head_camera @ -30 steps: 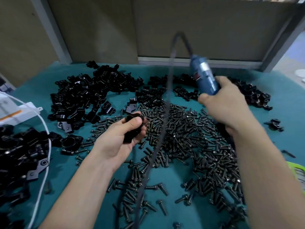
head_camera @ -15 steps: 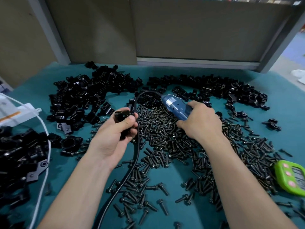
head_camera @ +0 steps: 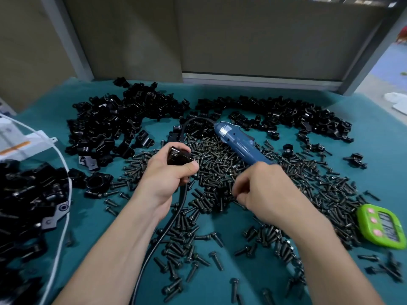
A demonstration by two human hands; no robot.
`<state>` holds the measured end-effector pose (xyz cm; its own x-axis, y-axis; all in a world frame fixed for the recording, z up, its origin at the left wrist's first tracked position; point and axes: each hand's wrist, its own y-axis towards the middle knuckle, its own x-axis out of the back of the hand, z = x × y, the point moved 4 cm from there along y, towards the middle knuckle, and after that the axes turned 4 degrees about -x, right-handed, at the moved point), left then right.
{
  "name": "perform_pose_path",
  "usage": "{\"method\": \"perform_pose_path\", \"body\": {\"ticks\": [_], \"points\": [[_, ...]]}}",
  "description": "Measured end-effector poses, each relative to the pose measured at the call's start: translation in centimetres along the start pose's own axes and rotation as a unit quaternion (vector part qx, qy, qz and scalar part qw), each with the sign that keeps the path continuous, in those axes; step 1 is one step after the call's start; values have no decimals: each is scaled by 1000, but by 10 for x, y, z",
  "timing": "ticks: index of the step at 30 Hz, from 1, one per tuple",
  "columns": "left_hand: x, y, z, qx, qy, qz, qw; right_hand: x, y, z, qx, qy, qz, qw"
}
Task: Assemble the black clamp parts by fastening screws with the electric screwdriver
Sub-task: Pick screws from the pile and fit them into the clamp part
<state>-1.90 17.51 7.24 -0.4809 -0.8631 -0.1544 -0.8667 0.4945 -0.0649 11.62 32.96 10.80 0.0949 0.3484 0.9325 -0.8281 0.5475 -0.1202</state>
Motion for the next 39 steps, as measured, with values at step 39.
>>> {"method": "perform_pose_path", "body": {"ticks": [39], "points": [[-27, -13, 13, -48, 63, 73, 994, -37, 16, -6, -53, 646, -31, 761]]}}
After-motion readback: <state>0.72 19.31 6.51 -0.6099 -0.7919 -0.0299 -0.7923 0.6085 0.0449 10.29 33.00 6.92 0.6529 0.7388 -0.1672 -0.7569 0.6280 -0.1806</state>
